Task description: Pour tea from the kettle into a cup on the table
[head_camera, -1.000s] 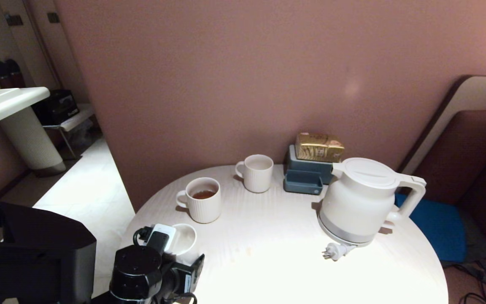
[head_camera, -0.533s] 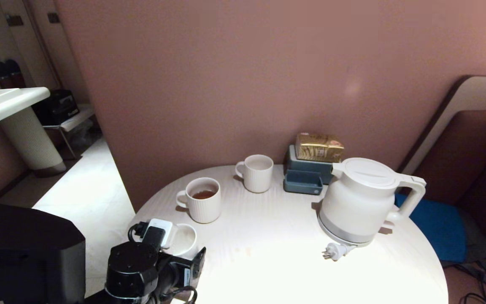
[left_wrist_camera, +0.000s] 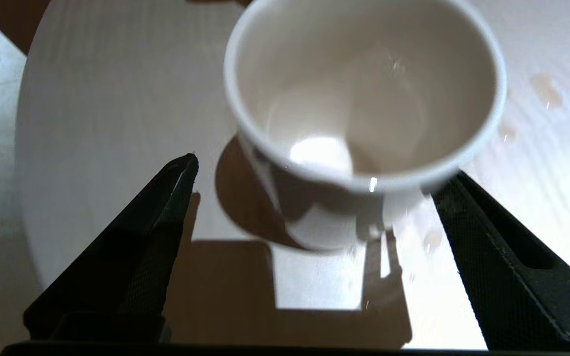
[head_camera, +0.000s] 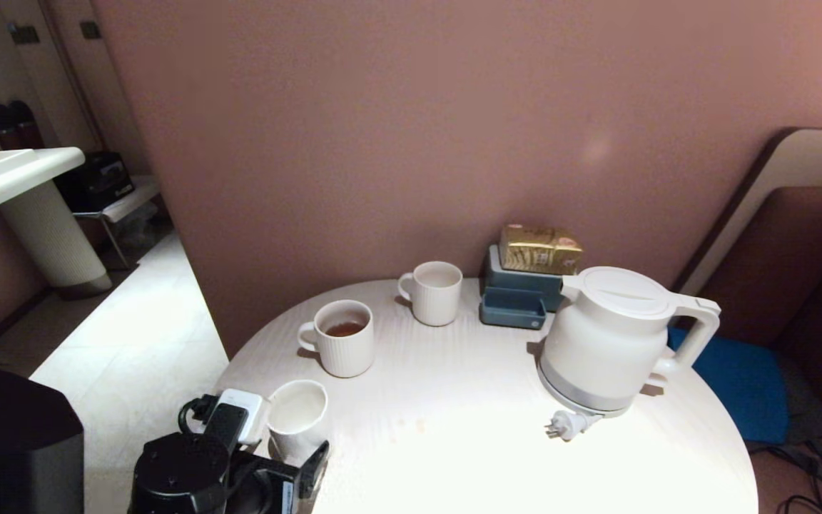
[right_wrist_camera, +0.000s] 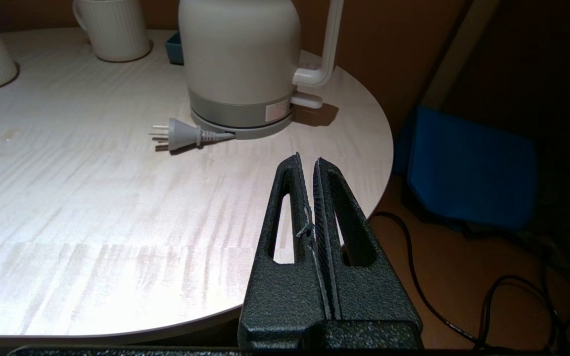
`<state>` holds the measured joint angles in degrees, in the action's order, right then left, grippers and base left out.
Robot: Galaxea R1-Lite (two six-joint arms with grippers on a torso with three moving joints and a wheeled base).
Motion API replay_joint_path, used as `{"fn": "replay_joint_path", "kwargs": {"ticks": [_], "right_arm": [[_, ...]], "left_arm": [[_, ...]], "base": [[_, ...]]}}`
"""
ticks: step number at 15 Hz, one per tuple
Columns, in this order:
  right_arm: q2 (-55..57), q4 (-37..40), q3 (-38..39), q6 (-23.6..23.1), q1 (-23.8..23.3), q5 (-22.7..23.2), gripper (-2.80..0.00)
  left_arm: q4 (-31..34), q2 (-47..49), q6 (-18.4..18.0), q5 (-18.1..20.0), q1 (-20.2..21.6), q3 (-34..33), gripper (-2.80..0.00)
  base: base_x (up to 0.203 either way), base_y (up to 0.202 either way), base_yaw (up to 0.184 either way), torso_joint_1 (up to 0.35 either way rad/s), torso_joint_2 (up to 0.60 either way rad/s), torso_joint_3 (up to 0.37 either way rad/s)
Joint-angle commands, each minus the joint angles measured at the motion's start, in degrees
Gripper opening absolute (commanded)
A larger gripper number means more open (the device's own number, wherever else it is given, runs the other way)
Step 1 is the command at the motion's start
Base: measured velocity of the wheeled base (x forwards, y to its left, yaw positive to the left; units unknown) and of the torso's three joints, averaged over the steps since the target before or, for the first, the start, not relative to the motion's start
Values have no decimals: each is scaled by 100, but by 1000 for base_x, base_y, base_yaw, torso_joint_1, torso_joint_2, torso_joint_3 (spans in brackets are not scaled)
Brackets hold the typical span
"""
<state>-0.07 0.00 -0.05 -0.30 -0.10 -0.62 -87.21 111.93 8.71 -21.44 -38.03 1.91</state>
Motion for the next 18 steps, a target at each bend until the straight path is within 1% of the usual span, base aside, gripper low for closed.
{"fn": "replay_joint_path", "kwargs": {"ticks": [1,3,6,9,11,15,16,17,18], "right_arm": [[7,0,-4,-5,1,0,-280],[7,0,-4,4,1,0,-280],[7,0,-4,25,1,0,-280],[7,-9,-4,79,1,0,-280],[7,-9,-4,83,1,0,-280],[7,-9,-4,75,1,0,-280],[7,-9,-3,83,1,0,-280],[7,-9,1,83,1,0,-280],[7,-9,1,74,1,0,-280]], "left_arm": [[-274,-287,22,-15,4,-187,0],[-274,-466,4,-19,-1,-190,0],[-274,-364,15,-14,-2,-184,0],[-222,-753,11,-22,10,-183,0],[133,-1121,10,-17,9,-183,0],[517,-1887,0,-26,46,-189,0],[713,-2133,-18,-31,120,-168,0],[1008,-2408,-61,-33,326,-69,0],[1400,-2621,-182,-36,675,102,0]], "base": [[0,0,0,0,0,0],[0,0,0,0,0,0],[0,0,0,0,0,0],[0,0,0,0,0,0],[0,0,0,0,0,0],[0,0,0,0,0,0],[0,0,0,0,0,0],[0,0,0,0,0,0],[0,0,0,0,0,0]]}}
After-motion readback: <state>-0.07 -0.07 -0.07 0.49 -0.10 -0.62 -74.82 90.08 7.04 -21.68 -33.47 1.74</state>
